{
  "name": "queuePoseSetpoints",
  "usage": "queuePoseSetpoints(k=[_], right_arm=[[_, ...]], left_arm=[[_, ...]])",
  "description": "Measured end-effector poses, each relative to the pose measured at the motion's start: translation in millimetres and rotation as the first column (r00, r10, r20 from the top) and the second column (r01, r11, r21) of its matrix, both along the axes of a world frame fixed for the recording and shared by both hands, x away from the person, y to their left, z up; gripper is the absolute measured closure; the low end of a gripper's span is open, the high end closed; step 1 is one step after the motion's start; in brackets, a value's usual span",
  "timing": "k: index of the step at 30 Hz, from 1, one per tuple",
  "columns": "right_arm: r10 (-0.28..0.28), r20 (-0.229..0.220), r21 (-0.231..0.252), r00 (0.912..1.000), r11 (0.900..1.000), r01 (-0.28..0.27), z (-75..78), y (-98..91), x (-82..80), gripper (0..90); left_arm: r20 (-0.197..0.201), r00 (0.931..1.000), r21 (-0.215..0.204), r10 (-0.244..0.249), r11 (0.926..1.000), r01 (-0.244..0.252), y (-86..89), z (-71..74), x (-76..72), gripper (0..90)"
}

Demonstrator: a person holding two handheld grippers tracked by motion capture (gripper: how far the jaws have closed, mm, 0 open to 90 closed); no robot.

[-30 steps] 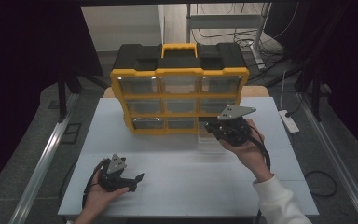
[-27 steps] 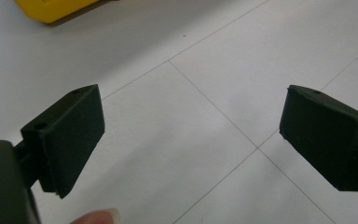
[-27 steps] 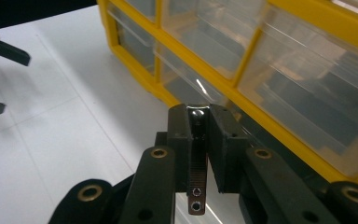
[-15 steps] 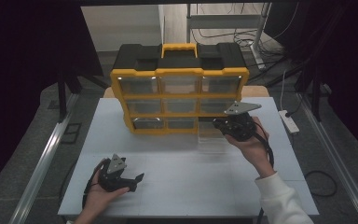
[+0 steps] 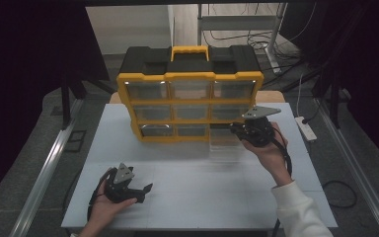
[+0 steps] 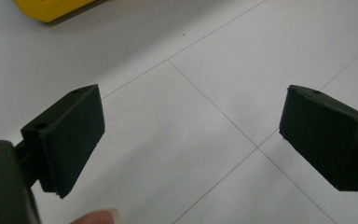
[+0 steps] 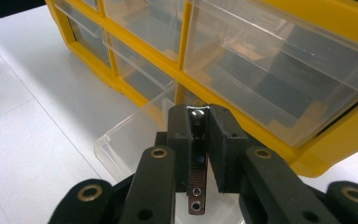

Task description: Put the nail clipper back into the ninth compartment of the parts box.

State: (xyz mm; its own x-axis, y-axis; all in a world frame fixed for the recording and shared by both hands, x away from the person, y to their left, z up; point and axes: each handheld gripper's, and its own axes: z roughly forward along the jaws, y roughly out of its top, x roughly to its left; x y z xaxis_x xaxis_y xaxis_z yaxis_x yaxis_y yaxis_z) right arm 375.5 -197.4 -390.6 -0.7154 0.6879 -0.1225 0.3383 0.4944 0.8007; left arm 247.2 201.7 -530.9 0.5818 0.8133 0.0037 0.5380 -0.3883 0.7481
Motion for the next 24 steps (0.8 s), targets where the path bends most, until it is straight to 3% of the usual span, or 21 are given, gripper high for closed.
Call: queuePoseSetpoints(k=[24], right_arm=[[0.002,-0.096,-0.079,0.9953,0.9968,-0.009,-37.1,11.8,15.5,78.8]], left_arm=[[-0.003,1.0,0.0,-0.005,1.0,0.005,0.4,-0.4,-0.4,7.5]])
